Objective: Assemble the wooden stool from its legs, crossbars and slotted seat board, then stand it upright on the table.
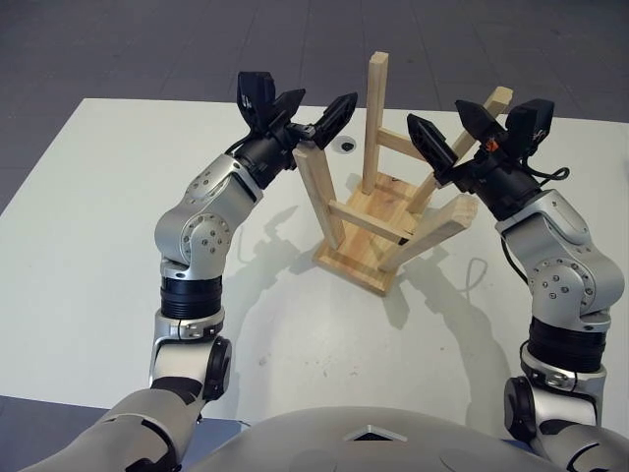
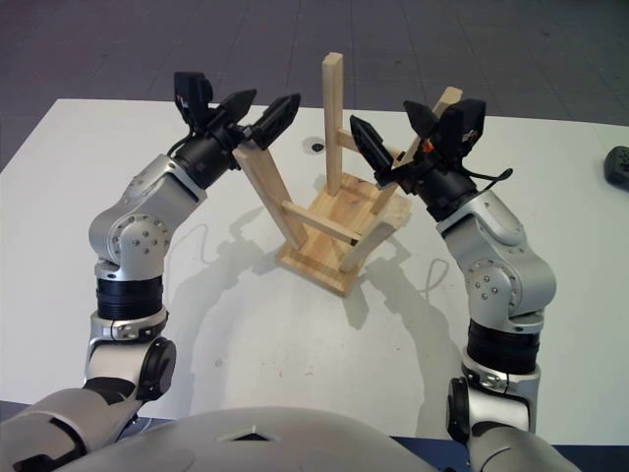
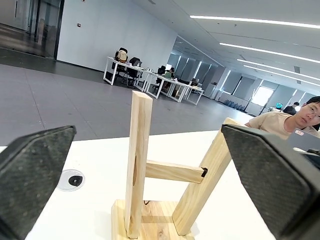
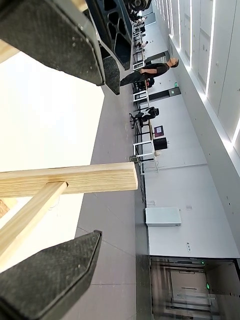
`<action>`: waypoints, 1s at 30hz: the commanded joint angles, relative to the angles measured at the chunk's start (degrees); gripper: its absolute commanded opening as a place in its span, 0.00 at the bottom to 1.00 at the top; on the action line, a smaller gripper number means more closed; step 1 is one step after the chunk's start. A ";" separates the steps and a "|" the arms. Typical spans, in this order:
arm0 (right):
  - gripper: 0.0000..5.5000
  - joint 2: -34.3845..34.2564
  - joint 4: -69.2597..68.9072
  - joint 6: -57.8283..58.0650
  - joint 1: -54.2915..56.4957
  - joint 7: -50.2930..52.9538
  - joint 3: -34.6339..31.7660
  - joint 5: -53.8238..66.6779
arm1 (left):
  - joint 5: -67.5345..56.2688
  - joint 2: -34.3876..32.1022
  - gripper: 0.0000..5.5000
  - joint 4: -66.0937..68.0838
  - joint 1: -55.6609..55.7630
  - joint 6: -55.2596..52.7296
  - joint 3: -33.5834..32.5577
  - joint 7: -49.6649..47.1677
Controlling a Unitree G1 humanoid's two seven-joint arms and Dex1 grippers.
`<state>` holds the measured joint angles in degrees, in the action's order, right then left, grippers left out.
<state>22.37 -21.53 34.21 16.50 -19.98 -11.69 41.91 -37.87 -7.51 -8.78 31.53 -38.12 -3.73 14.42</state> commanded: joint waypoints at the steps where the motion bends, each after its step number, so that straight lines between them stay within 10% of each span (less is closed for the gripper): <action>1: 0.98 -0.24 -0.78 0.67 -0.03 0.30 -0.17 0.37 | -3.42 -0.96 0.98 -2.69 6.89 -1.93 -5.79 -3.68; 10: 0.98 0.01 -1.47 0.81 0.56 0.46 -0.69 0.95 | -14.52 -2.11 0.98 -7.01 17.42 -6.30 -12.94 -9.74; 22: 0.98 0.03 -3.29 2.04 -1.63 0.52 0.07 1.08 | -5.51 1.26 0.98 -5.42 -8.94 -6.85 5.34 -6.47; 30: 0.98 -0.67 -3.54 2.30 -1.34 1.49 -1.17 2.42 | -7.43 0.34 0.98 -3.93 -5.16 -5.01 -1.27 -6.65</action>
<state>22.17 -24.31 35.78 14.47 -19.37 -11.85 42.97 -45.89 -5.40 -15.22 26.01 -41.45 -3.11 8.22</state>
